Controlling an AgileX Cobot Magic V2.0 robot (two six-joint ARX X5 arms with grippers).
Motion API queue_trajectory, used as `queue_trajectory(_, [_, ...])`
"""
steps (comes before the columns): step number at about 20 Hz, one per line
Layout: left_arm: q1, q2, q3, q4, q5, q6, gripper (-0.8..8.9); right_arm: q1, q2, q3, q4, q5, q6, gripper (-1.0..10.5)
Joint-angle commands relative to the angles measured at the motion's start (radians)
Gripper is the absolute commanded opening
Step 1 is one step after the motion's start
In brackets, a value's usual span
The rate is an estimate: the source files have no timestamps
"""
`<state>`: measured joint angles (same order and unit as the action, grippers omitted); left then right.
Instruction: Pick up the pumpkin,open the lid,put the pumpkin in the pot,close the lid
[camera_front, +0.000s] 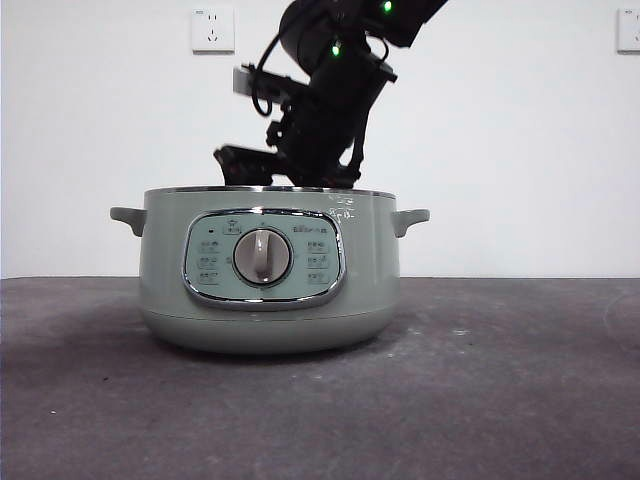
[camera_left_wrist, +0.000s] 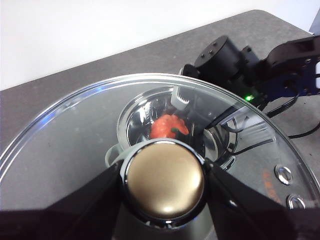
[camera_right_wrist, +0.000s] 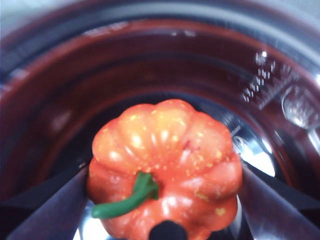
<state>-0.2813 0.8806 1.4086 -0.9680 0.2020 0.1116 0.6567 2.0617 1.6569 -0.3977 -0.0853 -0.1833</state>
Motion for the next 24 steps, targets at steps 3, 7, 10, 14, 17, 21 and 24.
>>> queue_trajectory(3, [0.004,-0.012,0.021,0.046,0.010,-0.003,-0.09,0.000,0.024,0.003,-0.026,0.015,-0.025,-0.1])
queue_trajectory(7, [0.004,-0.012,0.021,0.045,0.012,-0.003,-0.09,0.000,0.024,0.003,-0.061,0.012,-0.024,3.4])
queue_trajectory(10, [0.004,-0.012,0.021,0.045,0.014,-0.002,-0.09,0.005,0.024,0.003,-0.082,0.013,-0.012,5.1])
queue_trajectory(14, [0.004,-0.011,0.021,0.045,0.016,-0.002,-0.09,0.006,0.023,0.027,-0.083,0.013,-0.003,6.4])
queue_trajectory(17, [0.004,-0.009,0.021,0.047,0.016,-0.003,-0.09,0.005,-0.027,0.055,-0.082,0.017,0.010,6.4])
queue_trajectory(21, [0.001,0.013,0.021,0.086,0.017,-0.003,-0.09,-0.013,-0.248,0.055,-0.150,0.200,0.045,6.3])
queue_trajectory(24, [0.001,0.091,0.021,0.132,0.097,-0.003,-0.09,-0.061,-0.465,0.055,-0.213,0.222,0.126,6.3])
